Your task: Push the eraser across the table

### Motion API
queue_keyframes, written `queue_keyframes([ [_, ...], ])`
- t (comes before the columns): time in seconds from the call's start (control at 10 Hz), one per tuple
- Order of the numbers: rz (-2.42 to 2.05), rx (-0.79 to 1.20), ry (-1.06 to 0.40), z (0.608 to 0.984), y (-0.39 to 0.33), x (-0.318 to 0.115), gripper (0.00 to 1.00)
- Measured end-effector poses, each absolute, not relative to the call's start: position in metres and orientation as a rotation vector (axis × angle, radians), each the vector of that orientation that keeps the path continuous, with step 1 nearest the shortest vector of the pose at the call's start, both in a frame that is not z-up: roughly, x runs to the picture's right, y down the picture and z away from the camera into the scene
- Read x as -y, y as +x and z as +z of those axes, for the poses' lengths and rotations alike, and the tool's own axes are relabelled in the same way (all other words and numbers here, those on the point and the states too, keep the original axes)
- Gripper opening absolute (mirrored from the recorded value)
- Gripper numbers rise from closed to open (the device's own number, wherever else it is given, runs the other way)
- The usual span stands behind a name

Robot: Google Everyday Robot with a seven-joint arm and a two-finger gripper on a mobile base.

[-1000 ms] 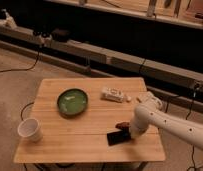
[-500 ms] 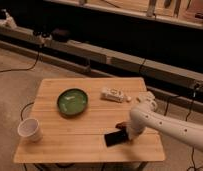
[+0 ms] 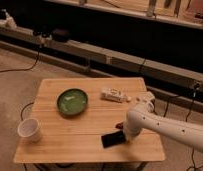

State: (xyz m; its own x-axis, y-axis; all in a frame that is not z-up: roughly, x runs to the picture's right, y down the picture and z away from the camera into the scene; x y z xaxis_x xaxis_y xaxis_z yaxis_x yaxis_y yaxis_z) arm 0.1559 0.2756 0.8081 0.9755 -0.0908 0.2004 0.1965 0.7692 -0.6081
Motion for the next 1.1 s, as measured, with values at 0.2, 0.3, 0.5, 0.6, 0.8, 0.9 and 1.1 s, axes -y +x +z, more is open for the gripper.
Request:
queue_keyframes([
  [0.2,-0.170,0.169,-0.671,0.804,0.147,-0.276,0.00],
  [0.3,-0.173,0.172,-0.671,0.803,0.144,-0.276,0.00],
  [0.5,-0.176,0.176,-0.674,0.802,0.137,-0.277,0.00],
  [0.6,-0.180,0.179,-0.676,0.802,0.133,-0.278,0.00],
  [0.8,-0.189,0.183,-0.682,0.801,0.127,-0.280,0.00],
  [0.9,-0.194,0.186,-0.684,0.801,0.124,-0.281,0.00],
  [1.1,-0.213,0.193,-0.685,0.800,0.116,-0.283,0.00],
])
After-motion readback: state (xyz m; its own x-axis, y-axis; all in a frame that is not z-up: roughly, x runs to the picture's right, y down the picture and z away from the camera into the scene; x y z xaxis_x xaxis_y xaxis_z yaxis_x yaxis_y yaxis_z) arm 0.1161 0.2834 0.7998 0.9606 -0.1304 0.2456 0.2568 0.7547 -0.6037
